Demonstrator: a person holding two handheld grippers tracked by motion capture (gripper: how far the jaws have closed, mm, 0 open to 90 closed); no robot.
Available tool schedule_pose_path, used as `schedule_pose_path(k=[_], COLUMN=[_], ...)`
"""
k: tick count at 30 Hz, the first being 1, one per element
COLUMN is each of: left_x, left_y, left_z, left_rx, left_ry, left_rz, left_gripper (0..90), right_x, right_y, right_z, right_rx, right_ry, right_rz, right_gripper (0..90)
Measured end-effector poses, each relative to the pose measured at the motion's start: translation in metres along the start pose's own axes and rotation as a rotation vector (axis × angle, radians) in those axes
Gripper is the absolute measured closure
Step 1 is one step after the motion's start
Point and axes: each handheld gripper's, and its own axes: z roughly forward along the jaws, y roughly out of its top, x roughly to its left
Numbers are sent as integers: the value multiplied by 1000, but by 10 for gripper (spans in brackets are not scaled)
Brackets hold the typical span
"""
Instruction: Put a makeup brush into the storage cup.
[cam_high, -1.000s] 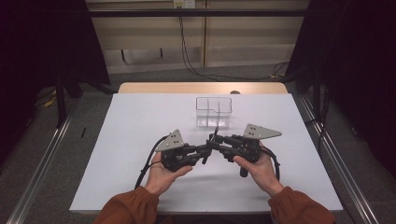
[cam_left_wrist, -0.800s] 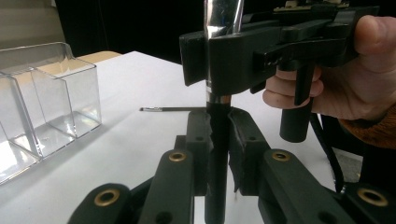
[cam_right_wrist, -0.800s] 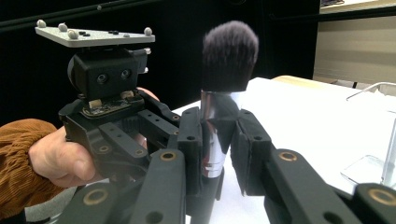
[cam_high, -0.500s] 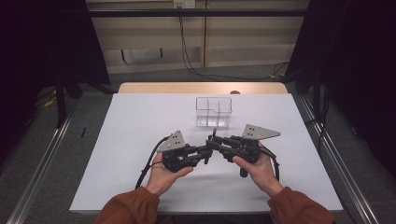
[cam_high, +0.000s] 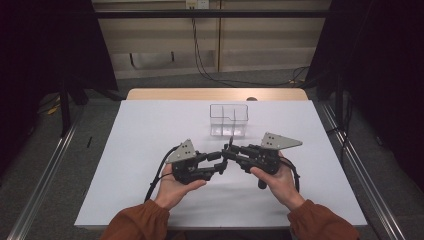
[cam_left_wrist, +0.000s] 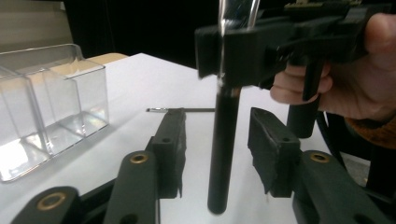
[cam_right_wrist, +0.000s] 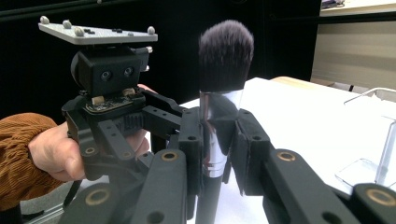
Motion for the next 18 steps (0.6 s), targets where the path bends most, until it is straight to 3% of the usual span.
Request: schedule_pose_path(k=[10,18], left_x=[0,0], left_y=[-2,-2], left_z=[-1,-9], left_rx=[15,25], left_ry=[21,63], left_rz=[-15,-19], left_gripper=[422,247], right_x=[-2,-3], right_y=[1,2], right_z=[-3,-6], right_rx=[-1,-2], right_ry=[-10,-12], right_rz=[-2,-4], right_gripper=[762,762])
